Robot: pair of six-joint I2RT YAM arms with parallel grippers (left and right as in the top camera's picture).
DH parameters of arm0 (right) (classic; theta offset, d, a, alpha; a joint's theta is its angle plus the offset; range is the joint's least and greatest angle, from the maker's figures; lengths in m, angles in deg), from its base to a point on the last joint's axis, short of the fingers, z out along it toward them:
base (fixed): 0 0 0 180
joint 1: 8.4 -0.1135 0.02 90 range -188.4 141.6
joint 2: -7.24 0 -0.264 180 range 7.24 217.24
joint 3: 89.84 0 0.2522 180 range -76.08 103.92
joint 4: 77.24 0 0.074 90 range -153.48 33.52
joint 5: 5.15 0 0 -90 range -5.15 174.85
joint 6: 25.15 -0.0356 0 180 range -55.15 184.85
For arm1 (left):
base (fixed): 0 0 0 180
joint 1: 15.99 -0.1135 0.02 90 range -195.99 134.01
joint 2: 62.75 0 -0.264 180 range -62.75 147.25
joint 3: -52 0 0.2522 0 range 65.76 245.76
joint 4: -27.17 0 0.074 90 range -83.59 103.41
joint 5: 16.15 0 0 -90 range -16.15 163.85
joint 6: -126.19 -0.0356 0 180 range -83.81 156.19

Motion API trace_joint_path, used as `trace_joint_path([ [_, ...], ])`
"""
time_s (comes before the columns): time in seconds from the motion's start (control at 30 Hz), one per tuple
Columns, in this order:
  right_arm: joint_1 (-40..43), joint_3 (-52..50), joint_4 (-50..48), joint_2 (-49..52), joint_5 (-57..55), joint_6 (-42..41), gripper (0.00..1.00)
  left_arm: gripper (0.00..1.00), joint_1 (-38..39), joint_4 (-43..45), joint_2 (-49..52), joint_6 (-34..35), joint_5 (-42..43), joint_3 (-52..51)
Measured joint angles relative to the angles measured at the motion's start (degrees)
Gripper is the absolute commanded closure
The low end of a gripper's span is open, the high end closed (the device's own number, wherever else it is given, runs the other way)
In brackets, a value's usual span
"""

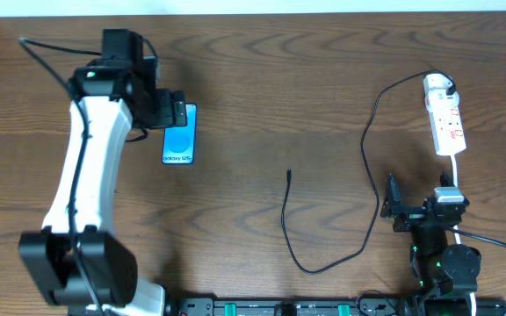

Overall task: Plug charger to phone and switch on socket
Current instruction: 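Move the left gripper over the blue phone and lower onto it, then close the left gripper on the phone's long edges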

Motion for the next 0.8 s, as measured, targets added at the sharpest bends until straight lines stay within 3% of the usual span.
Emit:
trace_joint_path([
  [0.8,0.0,0.0,0.0,0.0,0.0,0.0,0.01,0.02,0.68,8.83,19.87,-0.39,-0.13,0.0],
])
